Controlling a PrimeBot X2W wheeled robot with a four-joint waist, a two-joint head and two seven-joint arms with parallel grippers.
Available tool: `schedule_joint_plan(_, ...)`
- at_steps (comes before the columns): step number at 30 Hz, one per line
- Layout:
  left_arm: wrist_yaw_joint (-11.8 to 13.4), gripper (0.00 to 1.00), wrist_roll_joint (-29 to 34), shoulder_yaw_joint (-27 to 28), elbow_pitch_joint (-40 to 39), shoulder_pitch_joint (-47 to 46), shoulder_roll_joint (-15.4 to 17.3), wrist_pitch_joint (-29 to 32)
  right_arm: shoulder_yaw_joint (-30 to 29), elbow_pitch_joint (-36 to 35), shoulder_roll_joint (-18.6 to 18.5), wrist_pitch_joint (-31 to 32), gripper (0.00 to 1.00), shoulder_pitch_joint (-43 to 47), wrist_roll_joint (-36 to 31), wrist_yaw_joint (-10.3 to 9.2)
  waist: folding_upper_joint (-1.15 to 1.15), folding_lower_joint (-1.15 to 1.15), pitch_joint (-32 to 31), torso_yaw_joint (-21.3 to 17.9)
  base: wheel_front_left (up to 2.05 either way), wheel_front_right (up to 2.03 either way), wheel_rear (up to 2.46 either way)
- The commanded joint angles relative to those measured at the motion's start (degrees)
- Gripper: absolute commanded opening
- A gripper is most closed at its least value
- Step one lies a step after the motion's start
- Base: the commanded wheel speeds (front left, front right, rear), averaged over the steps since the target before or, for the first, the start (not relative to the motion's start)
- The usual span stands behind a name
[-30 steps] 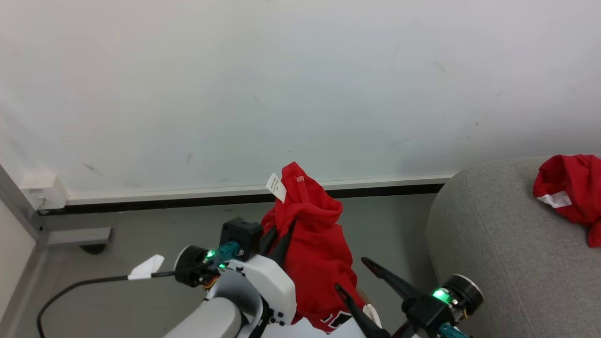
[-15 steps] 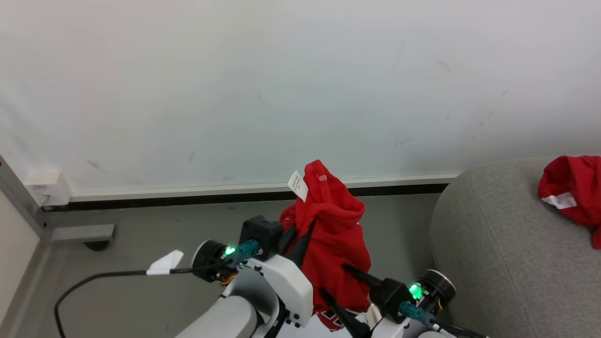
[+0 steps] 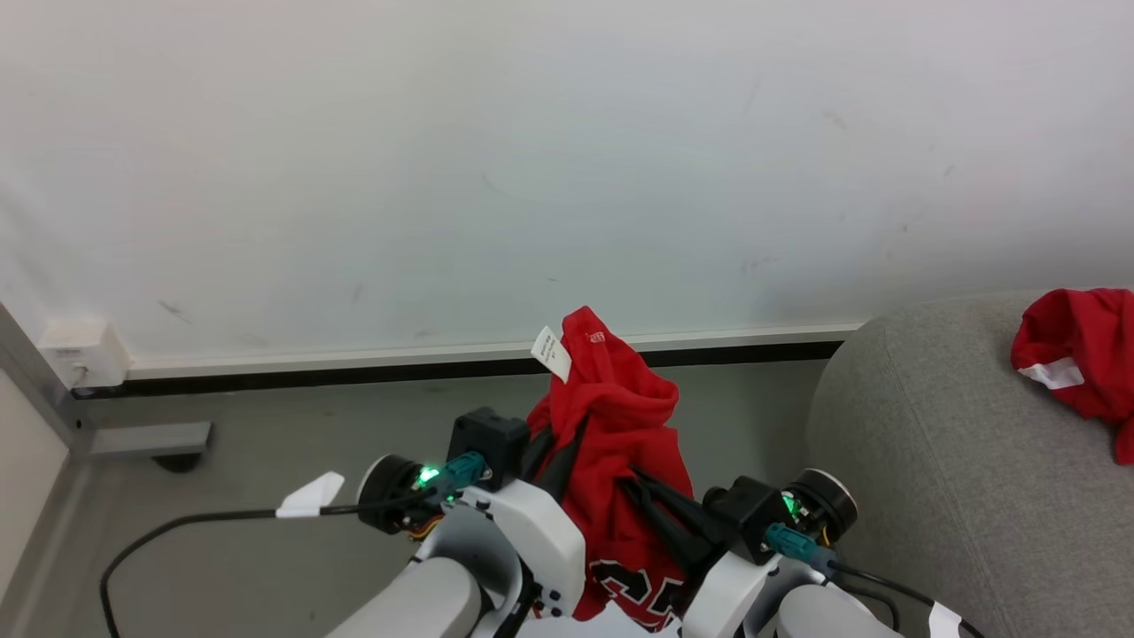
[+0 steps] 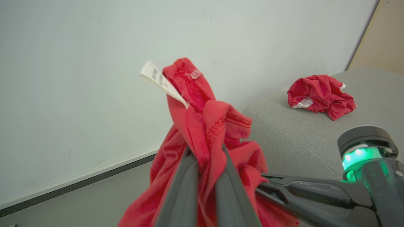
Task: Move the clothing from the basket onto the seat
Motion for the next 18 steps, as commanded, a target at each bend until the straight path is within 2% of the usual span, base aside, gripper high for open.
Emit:
schedule_joint_plan(1,0.2,0.00,-0.8,0.2,0.2,-0.1,0.5,-0.4,-0.9,-0.9,-0.1,0.0,0.00,-0.4,-0.3,-0.15,0.00,0.00,0.2,-0.3,0.00,0.00,0.00)
schedule_joint_plan(13,0.5,0.18,-0.8,-0.1,0.6,-0.3,0.8,-1.0,-7.0,-4.5,-0.1,0.0,0.00,0.7,-3.3,-0.15,0.00,0.00,0.3,-1.3,0.00,0.00,0.00)
schedule_joint_plan(15,0.5,0.23,-0.8,-0.2,0.6,-0.3,0.8,-1.0,-8.5,-5.3,-0.1,0.0,0.00,0.8,-3.7,-0.15,0.00,0.00,0.3,-1.3,0.00,0.00,0.00)
schedule_joint_plan(17,0.6,0.58,-0.7,-0.3,0.6,-0.4,0.8,-1.2,-9.6,-6.2,-0.1,0.0,0.00,1.1,-4.3,-0.15,0.00,0.00,0.4,-1.4,0.00,0.00,0.00)
schedule_joint_plan(18,0.7,0.83,-0.6,-0.3,0.6,-0.5,0.8,-1.3,-10.2,-6.6,-0.1,0.0,0.00,1.1,-4.5,-0.15,0.00,0.00,0.4,-1.4,0.00,0.00,0.00)
